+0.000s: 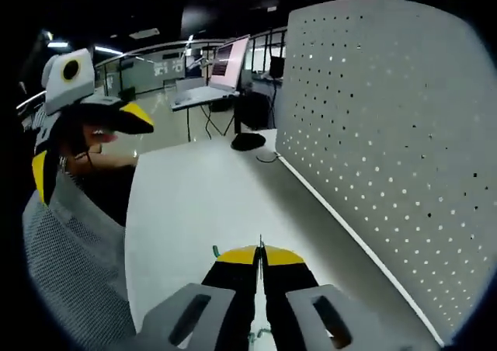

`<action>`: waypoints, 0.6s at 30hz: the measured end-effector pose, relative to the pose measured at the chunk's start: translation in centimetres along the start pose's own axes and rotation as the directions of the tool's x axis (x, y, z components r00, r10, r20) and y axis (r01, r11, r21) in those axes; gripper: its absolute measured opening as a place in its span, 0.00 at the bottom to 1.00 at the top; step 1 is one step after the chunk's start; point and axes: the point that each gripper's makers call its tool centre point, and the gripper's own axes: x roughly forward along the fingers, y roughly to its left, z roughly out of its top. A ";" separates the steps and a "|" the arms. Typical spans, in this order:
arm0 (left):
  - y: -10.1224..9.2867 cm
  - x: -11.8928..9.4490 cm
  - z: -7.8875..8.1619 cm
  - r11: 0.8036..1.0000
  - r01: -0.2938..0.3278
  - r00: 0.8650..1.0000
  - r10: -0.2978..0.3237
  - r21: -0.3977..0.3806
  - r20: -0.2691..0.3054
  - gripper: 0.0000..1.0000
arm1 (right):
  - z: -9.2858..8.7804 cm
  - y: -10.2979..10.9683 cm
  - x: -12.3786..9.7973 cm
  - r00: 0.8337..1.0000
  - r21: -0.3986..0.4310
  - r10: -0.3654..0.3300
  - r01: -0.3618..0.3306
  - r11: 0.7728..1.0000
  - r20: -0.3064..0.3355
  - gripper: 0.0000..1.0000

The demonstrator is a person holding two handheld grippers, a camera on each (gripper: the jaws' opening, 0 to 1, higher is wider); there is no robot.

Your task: Insert the hook assembly into the mounting plate slot until the hook locks in place.

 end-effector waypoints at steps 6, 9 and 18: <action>0.3 -0.4 1.3 0.998 -0.069 0.996 0.069 -0.004 0.049 0.64 | 3.9 1.9 -1.5 0.994 0.039 -0.002 -0.002 0.999 0.107 0.00; 0.3 -0.5 1.7 0.996 -0.088 0.995 0.087 0.000 0.058 0.56 | 5.9 3.1 -2.3 0.986 0.055 -0.002 -0.007 0.998 0.167 0.00; 1.4 -1.4 4.1 0.977 -0.214 0.967 0.212 -0.007 0.142 0.36 | 10.3 5.9 -4.2 0.964 0.032 0.009 -0.018 0.999 0.265 0.00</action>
